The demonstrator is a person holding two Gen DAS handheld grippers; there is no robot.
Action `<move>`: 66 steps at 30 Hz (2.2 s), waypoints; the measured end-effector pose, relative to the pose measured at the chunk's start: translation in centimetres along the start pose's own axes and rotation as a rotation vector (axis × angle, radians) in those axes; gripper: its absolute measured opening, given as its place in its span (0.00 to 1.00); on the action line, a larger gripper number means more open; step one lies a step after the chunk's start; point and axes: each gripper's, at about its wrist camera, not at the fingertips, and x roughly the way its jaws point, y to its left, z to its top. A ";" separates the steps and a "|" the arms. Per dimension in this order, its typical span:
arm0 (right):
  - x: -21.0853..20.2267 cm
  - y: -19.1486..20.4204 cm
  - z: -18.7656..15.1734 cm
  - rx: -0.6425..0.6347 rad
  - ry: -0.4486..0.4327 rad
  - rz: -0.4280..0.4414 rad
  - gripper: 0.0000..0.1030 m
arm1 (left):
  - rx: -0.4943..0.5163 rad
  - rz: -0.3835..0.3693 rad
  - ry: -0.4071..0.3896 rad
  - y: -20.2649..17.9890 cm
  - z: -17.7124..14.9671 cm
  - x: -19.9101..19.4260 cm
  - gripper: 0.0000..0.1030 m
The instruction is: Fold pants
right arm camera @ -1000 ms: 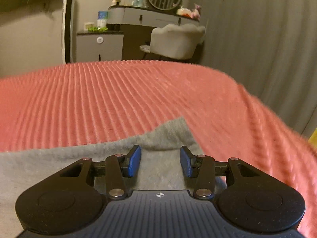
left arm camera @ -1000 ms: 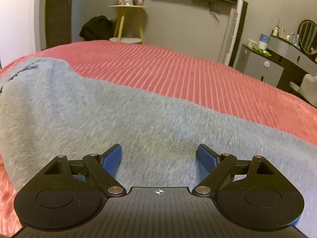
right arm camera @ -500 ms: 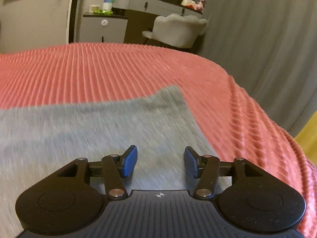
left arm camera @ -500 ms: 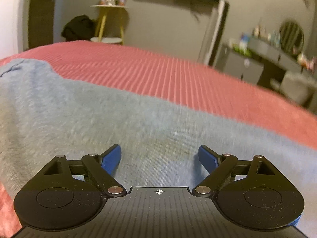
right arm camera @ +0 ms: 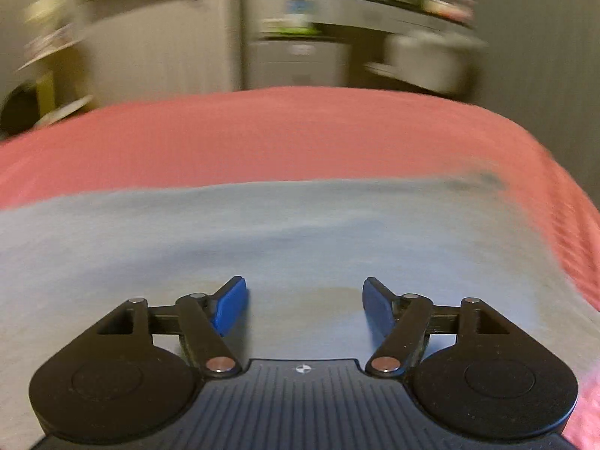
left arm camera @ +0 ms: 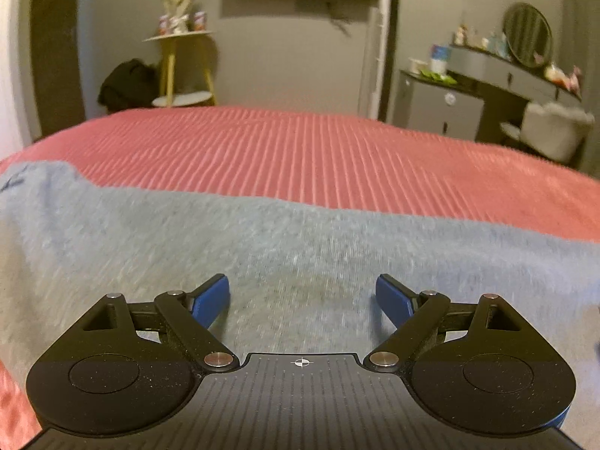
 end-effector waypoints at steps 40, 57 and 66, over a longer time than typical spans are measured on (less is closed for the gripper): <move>1.6 -2.2 -0.9 0.186 0.001 -0.061 0.96 | -0.919 -0.059 -0.056 36.9 -1.3 -0.7 0.45; 0.9 -4.6 -0.9 0.319 -0.025 -0.001 0.96 | -0.669 0.388 -0.122 29.9 1.7 -6.8 0.73; -1.6 -13.1 -4.2 0.914 0.058 0.286 0.49 | -0.437 -0.124 0.072 12.8 0.7 -5.3 0.83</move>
